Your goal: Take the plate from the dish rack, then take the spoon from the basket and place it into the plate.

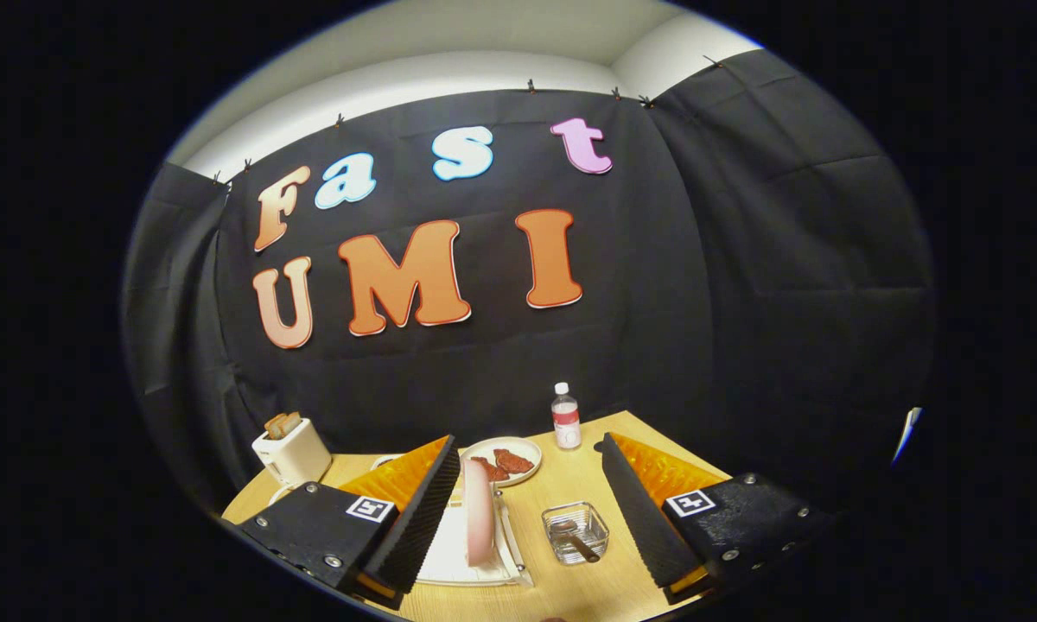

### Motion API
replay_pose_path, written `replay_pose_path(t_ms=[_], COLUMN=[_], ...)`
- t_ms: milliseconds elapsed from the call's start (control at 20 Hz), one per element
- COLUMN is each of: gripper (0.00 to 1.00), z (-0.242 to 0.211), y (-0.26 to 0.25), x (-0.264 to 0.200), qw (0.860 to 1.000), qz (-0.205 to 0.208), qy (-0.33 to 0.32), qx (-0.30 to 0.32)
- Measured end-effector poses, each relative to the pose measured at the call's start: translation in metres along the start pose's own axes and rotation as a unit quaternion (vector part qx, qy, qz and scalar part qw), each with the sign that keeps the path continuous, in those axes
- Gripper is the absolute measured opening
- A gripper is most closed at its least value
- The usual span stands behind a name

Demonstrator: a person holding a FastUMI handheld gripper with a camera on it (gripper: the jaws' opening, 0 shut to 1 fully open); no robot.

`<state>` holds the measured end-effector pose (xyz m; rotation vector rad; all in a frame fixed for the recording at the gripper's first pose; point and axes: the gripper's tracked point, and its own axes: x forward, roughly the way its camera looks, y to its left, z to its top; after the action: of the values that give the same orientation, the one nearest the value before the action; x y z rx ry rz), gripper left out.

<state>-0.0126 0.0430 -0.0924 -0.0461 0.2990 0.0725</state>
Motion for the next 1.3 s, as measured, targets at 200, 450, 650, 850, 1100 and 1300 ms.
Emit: replay_pose_path(t_ms=[200,450,650,850,1100,1300], gripper=[0.99,0.99,0.99,0.99,0.99,0.96], z=[-0.017,-0.042,-0.067,-0.096,-0.12,-0.147], y=[0.011,0.032,0.034,0.037,0.054,0.059], x=[0.008,0.036,0.072,0.1,0.119,0.131], qw=[0.999,0.996,0.989,0.977,0.958,0.945], qz=[0.008,0.029,0.026,0.028,0.051,0.043], qy=[0.035,0.08,0.141,0.213,0.274,0.32], qx=[-0.017,-0.024,-0.021,-0.014,-0.06,-0.046])
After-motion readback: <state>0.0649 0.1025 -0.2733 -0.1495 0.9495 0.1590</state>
